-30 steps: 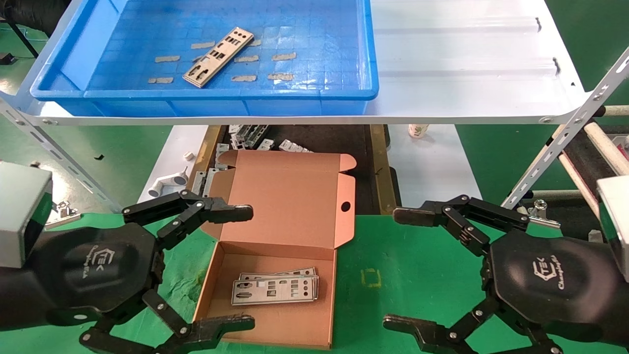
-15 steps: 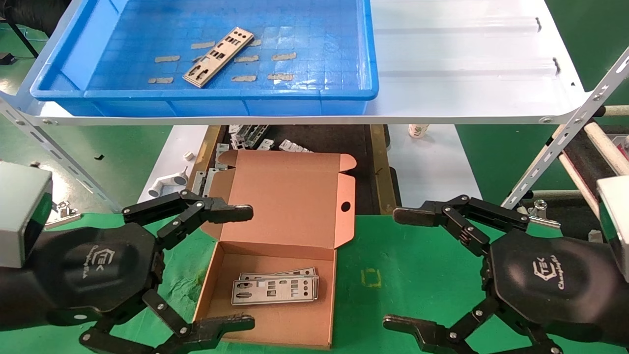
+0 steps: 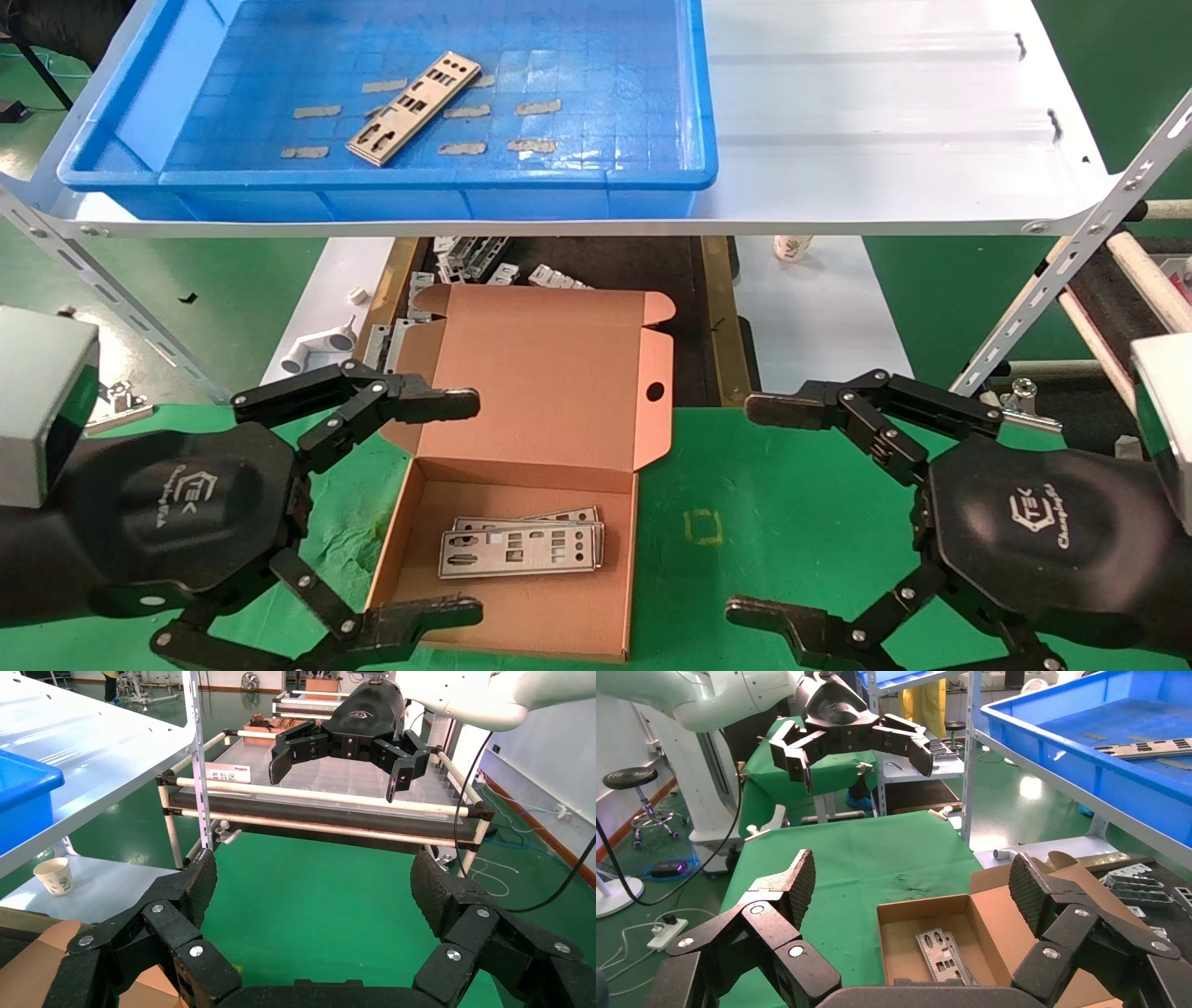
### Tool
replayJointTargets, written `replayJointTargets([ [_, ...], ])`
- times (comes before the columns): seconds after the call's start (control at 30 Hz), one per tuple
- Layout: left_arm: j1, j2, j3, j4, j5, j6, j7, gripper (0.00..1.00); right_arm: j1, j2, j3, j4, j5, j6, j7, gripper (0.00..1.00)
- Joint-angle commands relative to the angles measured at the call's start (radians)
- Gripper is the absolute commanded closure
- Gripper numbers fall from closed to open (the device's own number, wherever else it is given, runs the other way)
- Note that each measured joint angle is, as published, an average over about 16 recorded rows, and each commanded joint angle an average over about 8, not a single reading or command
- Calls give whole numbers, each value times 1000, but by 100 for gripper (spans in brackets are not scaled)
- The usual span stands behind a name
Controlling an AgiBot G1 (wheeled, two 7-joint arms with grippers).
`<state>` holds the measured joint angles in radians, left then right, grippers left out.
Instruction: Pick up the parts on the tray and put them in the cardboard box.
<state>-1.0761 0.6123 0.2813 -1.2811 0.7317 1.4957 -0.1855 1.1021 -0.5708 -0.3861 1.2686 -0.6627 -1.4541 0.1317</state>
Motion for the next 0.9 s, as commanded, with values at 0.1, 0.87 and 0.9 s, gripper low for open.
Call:
replayJointTargets([
  [0.1, 0, 0, 0, 0, 0, 0, 0, 0, 0, 0, 0, 0, 0, 0, 0, 0],
  [0.87, 0, 0, 0, 0, 0, 0, 0, 0, 0, 0, 0, 0, 0, 0, 0, 0],
  [0.9, 0, 0, 0, 0, 0, 0, 0, 0, 0, 0, 0, 0, 0, 0, 0, 0],
])
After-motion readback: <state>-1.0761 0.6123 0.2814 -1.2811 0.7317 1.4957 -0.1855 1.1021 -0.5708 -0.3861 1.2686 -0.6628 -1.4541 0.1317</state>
